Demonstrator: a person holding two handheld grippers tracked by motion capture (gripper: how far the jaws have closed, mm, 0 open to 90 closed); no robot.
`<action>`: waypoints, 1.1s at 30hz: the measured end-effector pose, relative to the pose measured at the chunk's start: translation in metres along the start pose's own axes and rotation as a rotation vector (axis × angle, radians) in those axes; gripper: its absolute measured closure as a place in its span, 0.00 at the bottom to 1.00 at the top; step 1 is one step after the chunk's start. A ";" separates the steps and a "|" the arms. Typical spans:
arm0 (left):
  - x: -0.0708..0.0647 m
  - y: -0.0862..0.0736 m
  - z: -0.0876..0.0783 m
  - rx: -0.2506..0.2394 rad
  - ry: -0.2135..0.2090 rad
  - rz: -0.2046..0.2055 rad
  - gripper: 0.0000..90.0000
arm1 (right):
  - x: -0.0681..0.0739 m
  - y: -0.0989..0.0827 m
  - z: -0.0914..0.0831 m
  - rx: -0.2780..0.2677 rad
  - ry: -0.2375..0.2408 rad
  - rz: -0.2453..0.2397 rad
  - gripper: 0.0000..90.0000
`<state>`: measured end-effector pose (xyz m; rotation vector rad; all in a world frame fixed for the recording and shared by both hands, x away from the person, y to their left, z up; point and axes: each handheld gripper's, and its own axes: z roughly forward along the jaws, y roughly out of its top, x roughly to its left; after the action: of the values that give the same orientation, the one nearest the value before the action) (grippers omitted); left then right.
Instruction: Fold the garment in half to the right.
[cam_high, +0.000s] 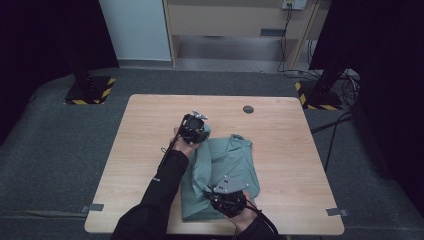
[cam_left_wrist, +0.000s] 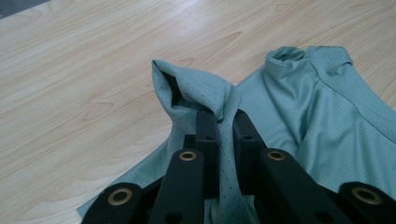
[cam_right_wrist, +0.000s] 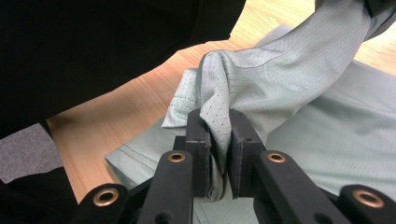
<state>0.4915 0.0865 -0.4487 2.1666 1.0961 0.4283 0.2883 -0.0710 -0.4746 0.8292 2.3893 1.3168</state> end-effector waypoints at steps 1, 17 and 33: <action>-0.001 0.000 0.002 0.003 -0.002 0.004 0.93 | -0.001 -0.001 -0.001 0.000 -0.002 0.003 0.90; -0.022 0.010 0.010 -0.025 -0.063 0.009 0.93 | -0.006 -0.012 -0.020 -0.011 -0.053 0.014 0.90; -0.044 0.016 0.032 -0.014 -0.102 0.035 0.93 | -0.018 -0.029 -0.032 0.007 -0.096 0.051 0.90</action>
<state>0.4922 0.0308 -0.4608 2.1730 0.9979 0.3357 0.2764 -0.1159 -0.4823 0.9389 2.3138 1.2582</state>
